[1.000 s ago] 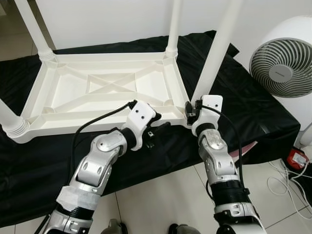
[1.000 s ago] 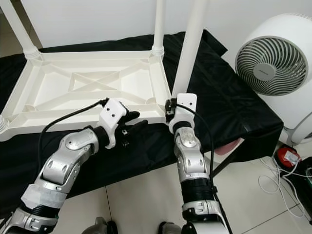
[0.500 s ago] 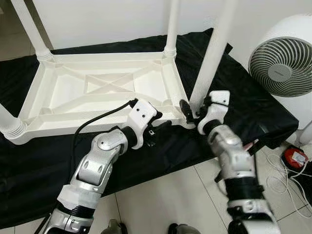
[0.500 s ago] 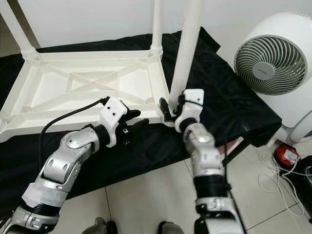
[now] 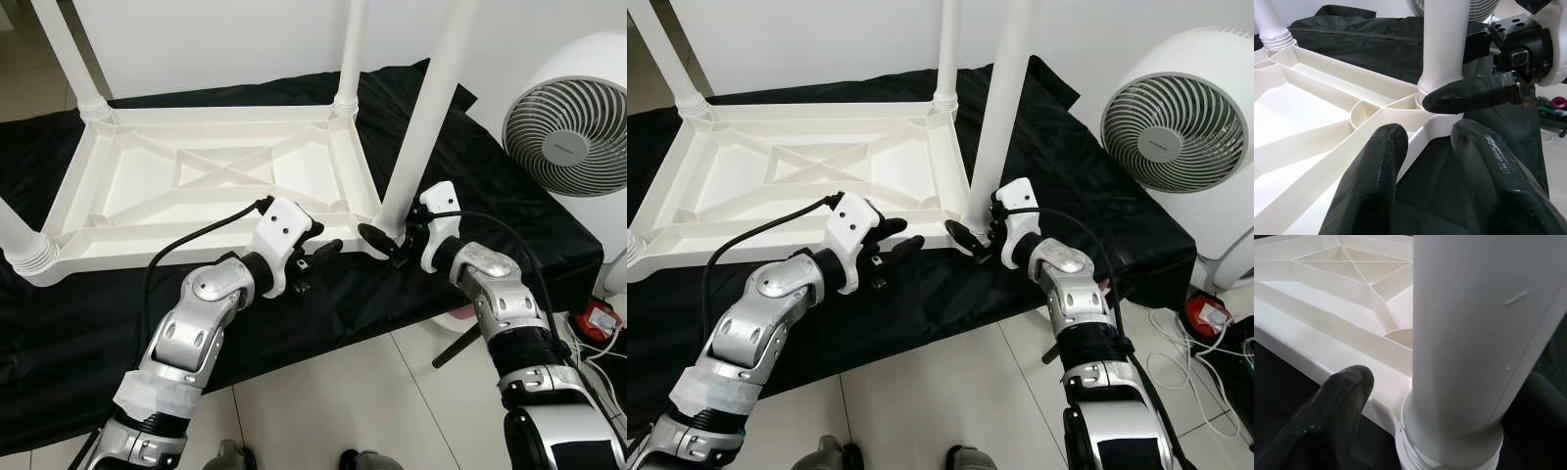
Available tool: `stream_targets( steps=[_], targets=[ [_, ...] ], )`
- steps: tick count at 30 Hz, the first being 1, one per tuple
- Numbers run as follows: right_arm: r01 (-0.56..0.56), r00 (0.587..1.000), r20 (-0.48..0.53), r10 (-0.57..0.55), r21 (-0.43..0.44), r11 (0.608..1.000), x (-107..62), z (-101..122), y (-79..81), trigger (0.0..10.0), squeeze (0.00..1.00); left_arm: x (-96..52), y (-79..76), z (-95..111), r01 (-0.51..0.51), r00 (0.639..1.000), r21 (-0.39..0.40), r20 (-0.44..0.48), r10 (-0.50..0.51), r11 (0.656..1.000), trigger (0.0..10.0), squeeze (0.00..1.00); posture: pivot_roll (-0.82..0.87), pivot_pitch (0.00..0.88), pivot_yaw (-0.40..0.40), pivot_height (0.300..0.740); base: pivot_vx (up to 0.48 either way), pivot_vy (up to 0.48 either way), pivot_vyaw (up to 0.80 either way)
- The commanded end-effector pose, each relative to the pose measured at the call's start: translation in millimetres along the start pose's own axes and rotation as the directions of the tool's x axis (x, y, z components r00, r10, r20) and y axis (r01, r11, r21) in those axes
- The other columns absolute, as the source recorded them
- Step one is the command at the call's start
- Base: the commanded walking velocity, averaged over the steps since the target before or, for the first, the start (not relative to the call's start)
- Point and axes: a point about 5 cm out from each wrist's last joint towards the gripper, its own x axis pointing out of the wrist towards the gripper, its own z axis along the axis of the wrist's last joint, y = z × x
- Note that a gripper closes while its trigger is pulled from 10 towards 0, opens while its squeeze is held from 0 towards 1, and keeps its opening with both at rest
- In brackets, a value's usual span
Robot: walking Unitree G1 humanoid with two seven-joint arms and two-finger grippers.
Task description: Building children table
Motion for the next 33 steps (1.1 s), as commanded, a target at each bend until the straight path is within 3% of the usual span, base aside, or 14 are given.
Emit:
stream_targets(
  steps=[1,6,7,8,11,12,23,25,27,33],
  targets=[
    [-0.072,0.997,-0.037,0.071,-0.024,0.997,6.5,-4,3.9,10.0,0.0,0.9,4.1,3,-0.052,0.999,0.01,0.0,0.052,0.999,10.0,0.0,-0.07,0.086,0.018,0.74,0.0,0.0,0.0],
    [-0.114,0.991,-0.076,0.108,-0.069,0.991,14.8,-1,-0.8,10.0,0.0,2.7,4.6,4,-0.046,0.999,0.015,0.004,0.046,0.999,10.0,0.0,-0.07,0.081,0.025,0.74,0.0,0.0,0.0],
    [-0.131,0.987,-0.101,0.122,-0.083,0.988,18.7,-1,-1.6,9.3,0.0,3.3,4.9,5,-0.044,0.999,0.016,0.006,0.043,0.999,10.0,0.0,-0.07,0.079,0.029,0.74,0.0,0.0,0.0],
    [-0.151,0.983,-0.124,0.137,-0.105,0.983,21.2,-2,-1.9,3.6,0.0,3.4,5.1,5,-0.042,0.999,0.018,0.007,0.042,0.999,10.0,0.0,-0.07,0.079,0.029,0.74,0.0,0.0,0.0],
    [-0.164,0.979,-0.137,0.148,-0.119,0.979,22.4,-3,-2.0,3.6,0.0,3.4,5.4,6,-0.042,0.999,0.02,0.008,0.042,0.999,10.0,0.0,-0.07,0.079,0.029,0.74,0.0,0.0,0.0],
    [-0.176,0.975,-0.155,0.157,-0.118,0.977,23.0,-5,-1.9,0.0,0.0,3.2,5.7,6,-0.043,0.999,0.021,0.008,0.042,0.999,10.0,0.0,-0.06,0.077,0.029,0.74,0.0,0.0,0.0],
    [-0.184,0.971,-0.173,0.162,-0.115,0.976,15.9,-14,-7.3,0.0,0.0,2.7,5.0,7,-0.044,0.999,0.019,0.01,0.044,0.999,10.0,0.0,-0.06,0.081,0.027,0.74,0.0,0.0,0.0],
    [-0.151,0.979,-0.155,0.134,-0.104,0.983,13.8,-14,-10.4,0.0,0.0,3.0,4.8,6,-0.044,0.999,0.018,0.009,0.044,0.999,10.0,0.0,-0.07,0.083,0.025,0.74,0.0,0.0,0.0],
    [-0.051,0.993,-0.108,0.042,-0.076,0.996,9.8,-12,-17.8,0.0,0.0,2.9,4.4,6,-0.044,0.999,0.015,0.011,0.044,0.999,10.0,0.0,-0.07,0.089,0.023,0.74,0.0,0.0,0.0],
    [0.081,0.995,-0.063,-0.083,-0.04,0.996,4.9,-11,-21.1,0.0,0.0,2.5,4.1,6,-0.044,0.999,0.011,0.01,0.044,0.999,10.0,0.0,-0.08,0.094,0.031,0.74,0.0,0.0,0.0]
  ],
)
